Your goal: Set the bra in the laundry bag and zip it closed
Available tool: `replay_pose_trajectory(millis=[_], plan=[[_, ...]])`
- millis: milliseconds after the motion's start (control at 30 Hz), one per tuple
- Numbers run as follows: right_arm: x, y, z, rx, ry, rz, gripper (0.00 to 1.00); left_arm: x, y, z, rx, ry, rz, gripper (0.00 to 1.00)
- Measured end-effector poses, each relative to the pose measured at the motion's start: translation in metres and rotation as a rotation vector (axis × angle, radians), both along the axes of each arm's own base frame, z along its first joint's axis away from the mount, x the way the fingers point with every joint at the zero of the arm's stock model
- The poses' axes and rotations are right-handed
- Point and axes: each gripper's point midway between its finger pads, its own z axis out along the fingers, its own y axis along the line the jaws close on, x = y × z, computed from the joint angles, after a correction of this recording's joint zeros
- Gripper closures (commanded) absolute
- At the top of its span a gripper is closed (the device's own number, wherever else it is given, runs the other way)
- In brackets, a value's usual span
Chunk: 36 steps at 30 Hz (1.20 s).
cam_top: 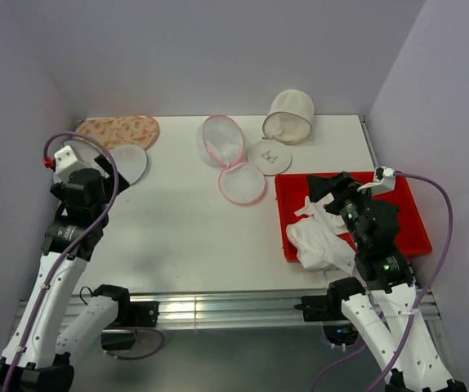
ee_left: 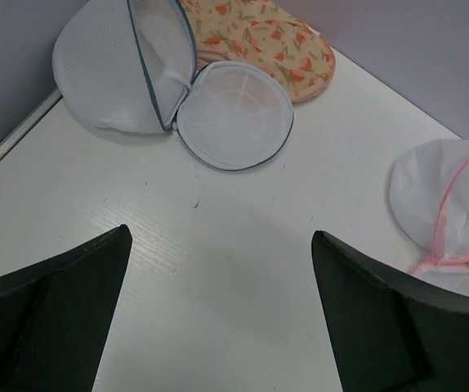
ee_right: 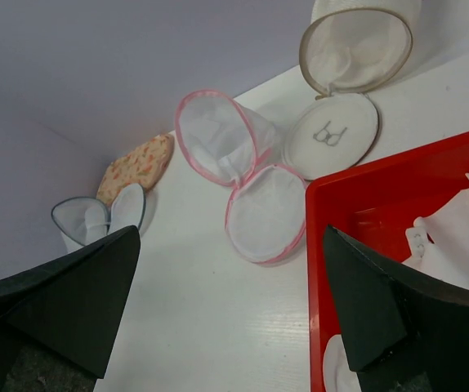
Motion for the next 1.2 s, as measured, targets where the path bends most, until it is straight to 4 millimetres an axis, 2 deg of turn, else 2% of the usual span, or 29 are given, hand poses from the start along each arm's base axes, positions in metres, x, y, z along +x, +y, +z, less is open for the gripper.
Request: replay_pose_trajectory(millis=[367, 500, 633, 767, 833, 900, 1033, 1200], plan=[[0.002, 0.002, -0.004, -0.002, 0.017, 0.011, 0.00, 0.001, 0.004, -0.002, 0.004, 0.006, 0.020, 0.01], [0.003, 0.004, -0.006, -0.003, 0.026, 0.019, 0.00, 0.010, 0.023, -0.012, -0.008, 0.048, 0.105, 0.01], [0.005, 0.009, -0.010, 0.002, 0.043, 0.041, 0.00, 0.040, 0.052, -0.013, -0.038, 0.099, 0.248, 0.01], [0.008, 0.015, -0.013, 0.012, 0.062, 0.065, 0.00, 0.074, 0.062, -0.024, -0.049, 0.146, 0.317, 0.02], [0.008, 0.017, -0.014, 0.018, 0.067, 0.074, 0.00, 0.089, 0.069, -0.034, -0.040, 0.174, 0.353, 0.02], [0.008, 0.018, -0.014, 0.020, 0.068, 0.080, 0.00, 0.095, 0.079, -0.042, -0.026, 0.209, 0.393, 0.02], [0.008, 0.019, -0.013, 0.024, 0.063, 0.086, 0.00, 0.127, 0.103, -0.057, -0.011, 0.254, 0.487, 0.04], [0.010, 0.024, -0.014, 0.037, 0.051, 0.109, 0.00, 0.141, 0.123, -0.092, -0.003, 0.344, 0.549, 0.05]])
